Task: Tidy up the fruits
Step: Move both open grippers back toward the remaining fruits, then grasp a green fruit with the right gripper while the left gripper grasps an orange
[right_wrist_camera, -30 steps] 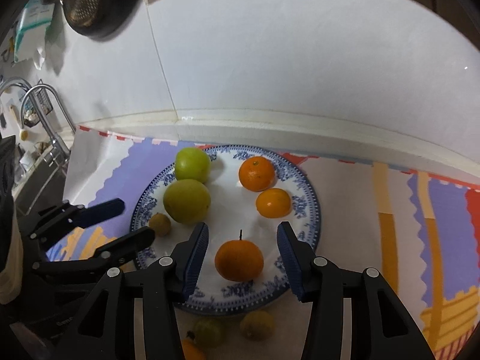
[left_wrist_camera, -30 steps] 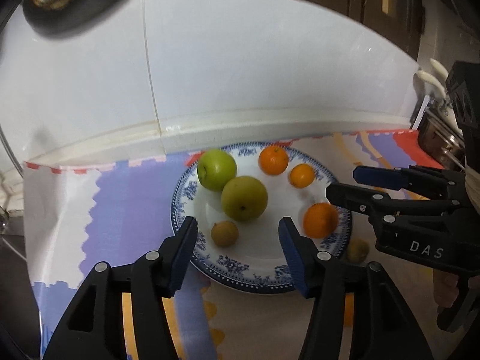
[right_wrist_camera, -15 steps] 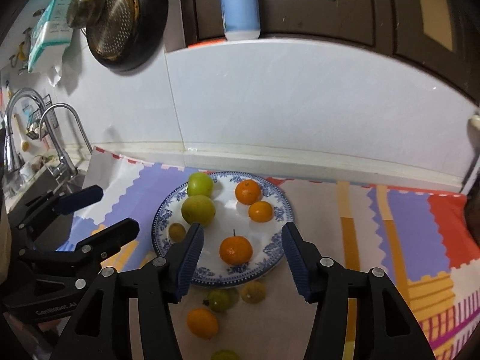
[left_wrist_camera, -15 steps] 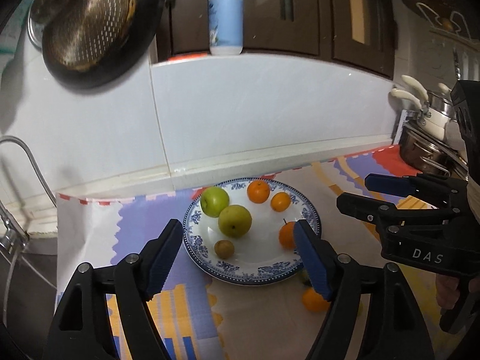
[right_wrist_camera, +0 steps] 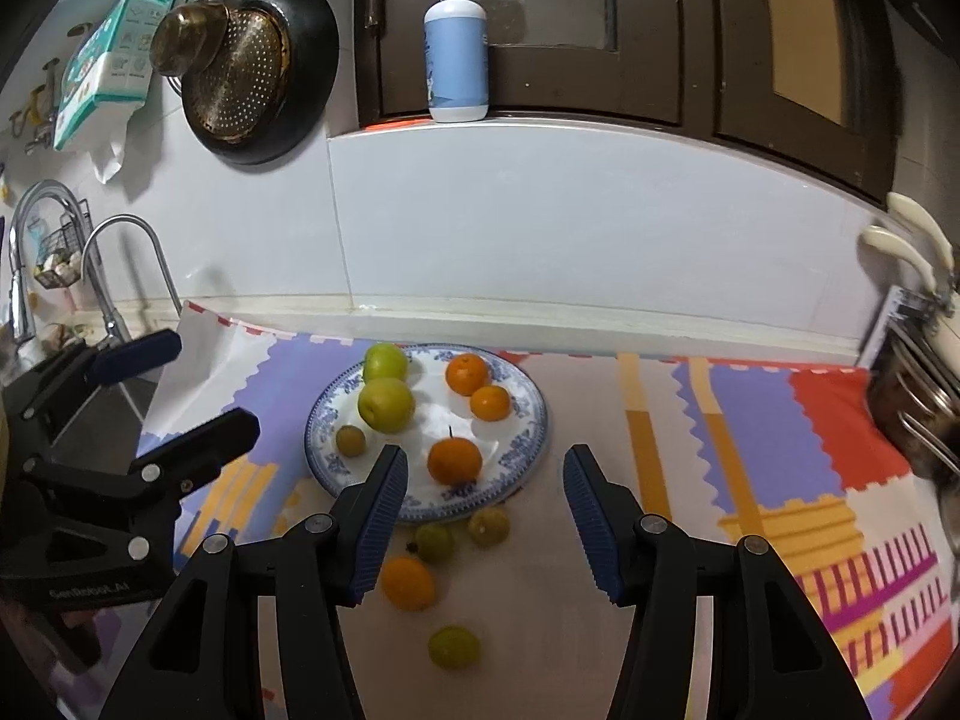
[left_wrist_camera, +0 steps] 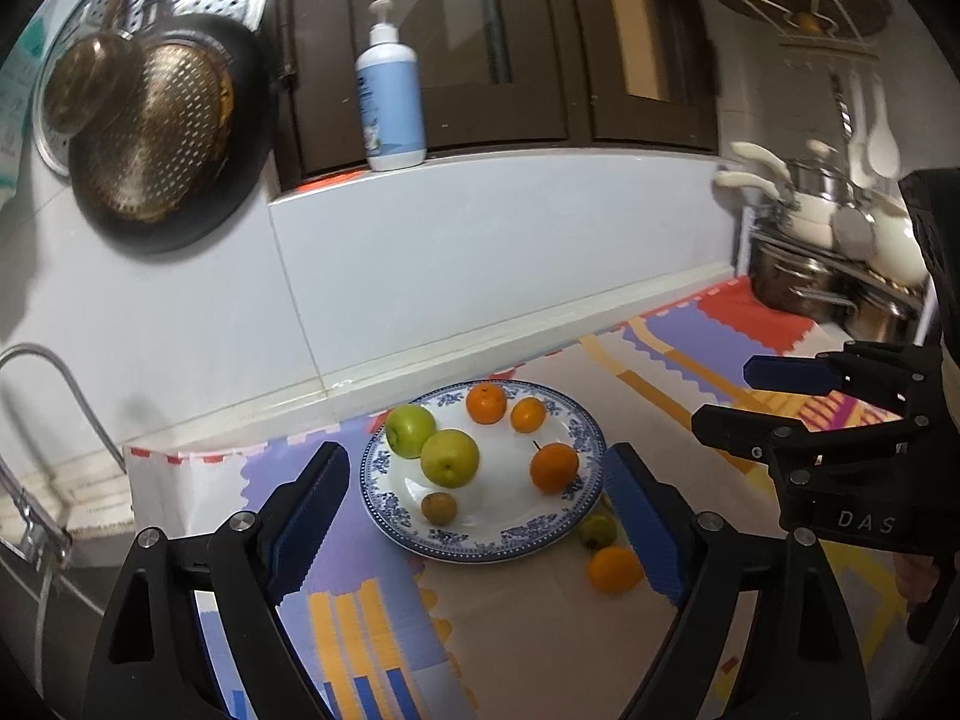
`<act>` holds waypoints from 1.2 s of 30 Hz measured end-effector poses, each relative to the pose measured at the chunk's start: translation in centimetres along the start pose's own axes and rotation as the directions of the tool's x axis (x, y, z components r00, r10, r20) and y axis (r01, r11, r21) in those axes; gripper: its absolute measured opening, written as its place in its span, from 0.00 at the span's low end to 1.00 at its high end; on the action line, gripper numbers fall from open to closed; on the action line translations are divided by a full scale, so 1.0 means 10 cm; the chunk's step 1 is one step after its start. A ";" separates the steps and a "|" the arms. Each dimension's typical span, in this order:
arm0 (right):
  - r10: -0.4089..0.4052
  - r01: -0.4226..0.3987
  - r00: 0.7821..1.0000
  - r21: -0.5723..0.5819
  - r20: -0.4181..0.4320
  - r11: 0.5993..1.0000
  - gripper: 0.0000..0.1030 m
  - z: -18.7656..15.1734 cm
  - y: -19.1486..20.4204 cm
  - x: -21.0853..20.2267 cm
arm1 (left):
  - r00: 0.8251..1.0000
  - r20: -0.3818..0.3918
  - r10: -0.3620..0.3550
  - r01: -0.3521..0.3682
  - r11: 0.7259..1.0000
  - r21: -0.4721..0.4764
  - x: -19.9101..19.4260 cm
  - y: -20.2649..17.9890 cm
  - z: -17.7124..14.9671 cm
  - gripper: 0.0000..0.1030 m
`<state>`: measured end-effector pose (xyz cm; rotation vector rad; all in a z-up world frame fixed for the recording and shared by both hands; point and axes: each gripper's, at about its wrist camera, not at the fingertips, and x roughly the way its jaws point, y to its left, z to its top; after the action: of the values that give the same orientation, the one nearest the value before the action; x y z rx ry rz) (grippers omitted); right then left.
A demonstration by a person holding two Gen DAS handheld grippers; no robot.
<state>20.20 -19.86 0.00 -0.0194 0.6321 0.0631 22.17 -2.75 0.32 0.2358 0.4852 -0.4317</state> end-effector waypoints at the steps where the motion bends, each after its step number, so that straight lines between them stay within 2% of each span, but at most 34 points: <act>1: -0.003 0.003 1.000 0.004 -0.003 1.000 0.53 -0.02 0.01 -0.01 | 1.000 0.002 -0.012 0.012 1.000 0.020 -0.01 -0.01 -0.02 0.84; 12: -0.050 0.052 0.994 0.023 -0.096 0.998 0.53 -0.32 0.13 0.01 | 0.993 -0.032 -0.111 0.115 0.982 0.153 0.09 -0.08 -0.25 0.84; 20: -0.052 0.065 0.978 0.054 -0.204 0.996 0.53 -0.56 0.14 0.20 | 0.974 -0.095 -0.208 0.224 0.950 0.219 0.30 -0.15 -0.44 0.84; 27: -0.045 0.067 0.958 0.067 -0.282 0.996 0.53 -0.74 0.10 0.38 | 0.940 -0.166 -0.299 0.333 0.910 0.248 0.54 -0.23 -0.58 0.79; 34: -0.029 0.060 0.941 0.083 -0.337 0.995 0.53 -0.85 0.07 0.55 | 0.888 -0.255 -0.383 0.439 0.871 0.221 0.79 -0.29 -0.66 0.62; 36: -0.021 0.053 0.939 0.083 -0.343 0.995 0.53 -0.87 0.07 0.58 | 0.881 -0.268 -0.391 0.451 0.865 0.219 0.82 -0.31 -0.67 0.59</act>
<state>19.70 -19.20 -10.41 0.0476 0.9825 -0.0066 24.63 -6.13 -9.92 0.4520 0.6948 -0.9171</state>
